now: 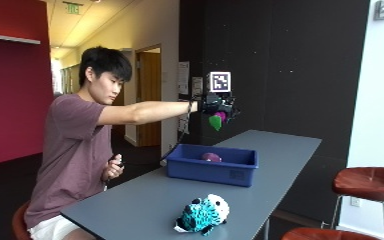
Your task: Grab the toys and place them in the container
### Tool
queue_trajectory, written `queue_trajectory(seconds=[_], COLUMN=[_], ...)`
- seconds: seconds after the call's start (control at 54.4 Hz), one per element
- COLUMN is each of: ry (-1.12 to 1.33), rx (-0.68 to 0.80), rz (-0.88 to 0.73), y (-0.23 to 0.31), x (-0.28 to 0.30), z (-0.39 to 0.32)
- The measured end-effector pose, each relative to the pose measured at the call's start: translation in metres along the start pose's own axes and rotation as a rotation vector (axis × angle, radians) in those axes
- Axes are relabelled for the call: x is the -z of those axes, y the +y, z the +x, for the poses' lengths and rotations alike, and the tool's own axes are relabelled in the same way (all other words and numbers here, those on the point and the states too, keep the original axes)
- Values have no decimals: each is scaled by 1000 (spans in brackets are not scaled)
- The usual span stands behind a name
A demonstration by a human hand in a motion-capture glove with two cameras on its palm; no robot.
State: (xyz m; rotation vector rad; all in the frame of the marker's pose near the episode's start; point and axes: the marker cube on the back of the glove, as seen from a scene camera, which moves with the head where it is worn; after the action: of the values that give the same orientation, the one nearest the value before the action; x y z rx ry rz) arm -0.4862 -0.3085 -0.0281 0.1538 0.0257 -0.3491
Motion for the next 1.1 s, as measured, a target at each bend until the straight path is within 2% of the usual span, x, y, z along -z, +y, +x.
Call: queue_trajectory(seconds=[0.092, 0.184, 0.276, 0.386, 0.533, 0.736, 0.791, 0.864, 0.938, 1.03, 1.103], ry=[52, 74, -22, -14, -87, -59, -71, -81, -63, -36, -67], rx=[66, 20, -38, 91, 21, 44, -42, -265, -264, -182, -395], rz=[-100, -192, -177, -179, -175, -164, -177, -189, -210, -213, -200], y=[1, -1, -5, 4, 10, 46, 55, 67, 93, 120, 125], x=[-14, -24, -26, -28, -12, 10, 11, 4, -17, -57, -99], z=[6, 10, 7, 20, 30, 112, 133, 176, 237, 301, 341])
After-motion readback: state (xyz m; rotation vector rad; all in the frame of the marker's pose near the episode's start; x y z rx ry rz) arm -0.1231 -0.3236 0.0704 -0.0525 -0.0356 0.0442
